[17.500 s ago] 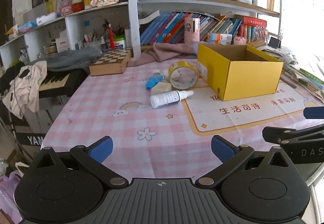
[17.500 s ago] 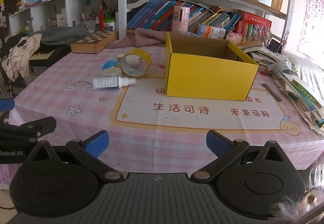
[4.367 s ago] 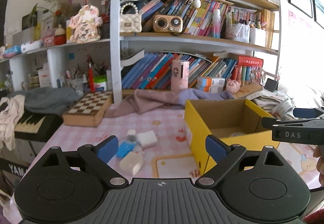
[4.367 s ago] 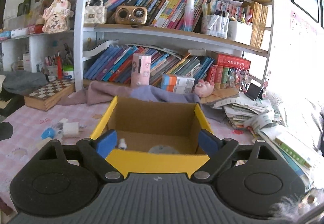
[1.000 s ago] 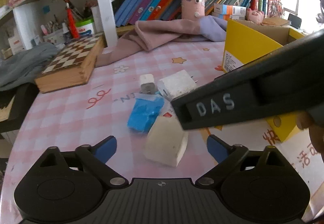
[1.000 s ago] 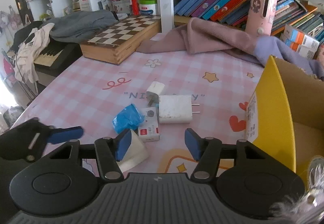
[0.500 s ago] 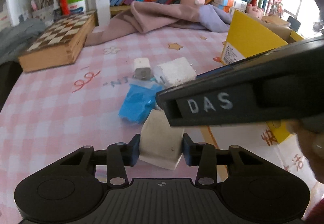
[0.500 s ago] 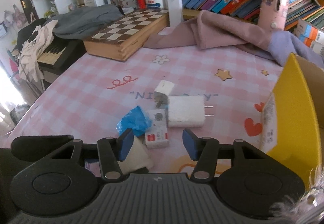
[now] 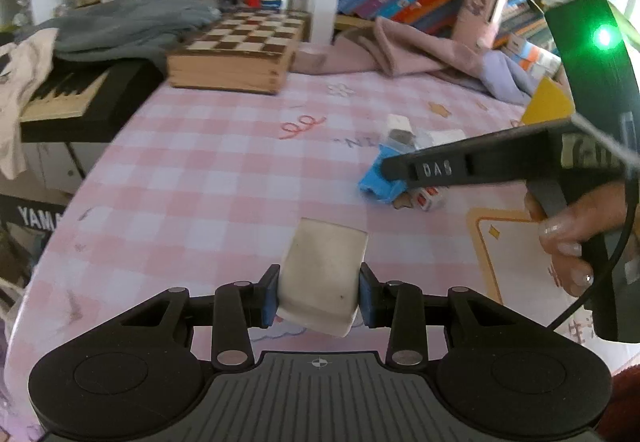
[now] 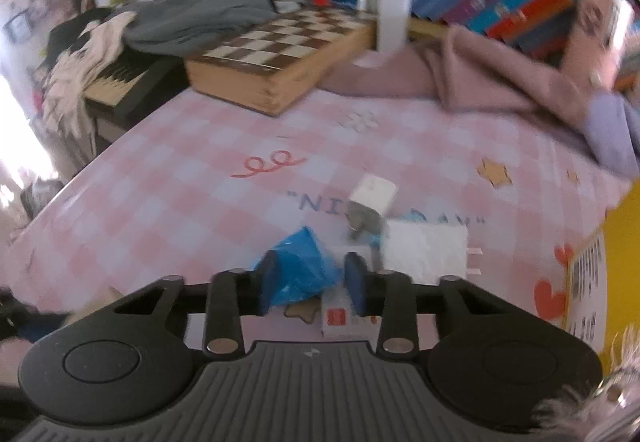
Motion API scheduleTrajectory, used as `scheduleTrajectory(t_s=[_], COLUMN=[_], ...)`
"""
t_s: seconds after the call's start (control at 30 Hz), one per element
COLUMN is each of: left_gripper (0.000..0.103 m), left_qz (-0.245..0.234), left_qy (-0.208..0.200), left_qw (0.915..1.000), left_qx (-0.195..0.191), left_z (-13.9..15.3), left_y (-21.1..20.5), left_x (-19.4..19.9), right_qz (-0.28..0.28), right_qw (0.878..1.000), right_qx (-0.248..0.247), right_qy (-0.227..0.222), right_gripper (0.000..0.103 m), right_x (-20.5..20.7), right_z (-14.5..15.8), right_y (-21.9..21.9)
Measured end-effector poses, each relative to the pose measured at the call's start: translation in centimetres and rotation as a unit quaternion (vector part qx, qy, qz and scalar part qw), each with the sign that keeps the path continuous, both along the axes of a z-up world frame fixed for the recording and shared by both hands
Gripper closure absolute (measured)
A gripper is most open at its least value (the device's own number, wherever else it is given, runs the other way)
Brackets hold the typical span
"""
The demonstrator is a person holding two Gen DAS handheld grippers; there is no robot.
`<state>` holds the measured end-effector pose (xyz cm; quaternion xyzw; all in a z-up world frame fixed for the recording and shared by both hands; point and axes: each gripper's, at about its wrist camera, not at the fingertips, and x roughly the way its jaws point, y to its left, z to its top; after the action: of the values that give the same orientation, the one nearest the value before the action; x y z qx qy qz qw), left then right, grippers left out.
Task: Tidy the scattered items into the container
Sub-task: 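Lift the sponge block with the left tool while the right tool grasps the blue packet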
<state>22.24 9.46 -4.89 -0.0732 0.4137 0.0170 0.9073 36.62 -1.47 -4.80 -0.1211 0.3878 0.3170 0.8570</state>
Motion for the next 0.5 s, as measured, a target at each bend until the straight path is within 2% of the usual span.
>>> scheduleTrajectory(t_s=[0.13,0.3,0.5], left_gripper=[0.067,0.068,0.068], left_qz=[0.013,0.014,0.006], left_qy=[-0.009,-0.025,-0.048], left_qw=[0.9998,0.9995,0.9988], left_qx=[0.008,0.011,0.010], left_z=[0.5,1.4,3.0], left_y=[0.3,0.4,-0.2], left_x=[-0.5,-1.0,-1.8], right_qz=[0.028,0.040,0.024], right_qw=[0.999,0.998,0.998], right_qx=[0.004,0.014,0.028], right_qy=[-0.019,-0.050,-0.053], right_gripper=[0.094,0.096,0.096], right_x=[-1.0,-2.5,-4.2], right_z=[0.4,2.0,4.0], right_y=[0.4,0.1,-1.8])
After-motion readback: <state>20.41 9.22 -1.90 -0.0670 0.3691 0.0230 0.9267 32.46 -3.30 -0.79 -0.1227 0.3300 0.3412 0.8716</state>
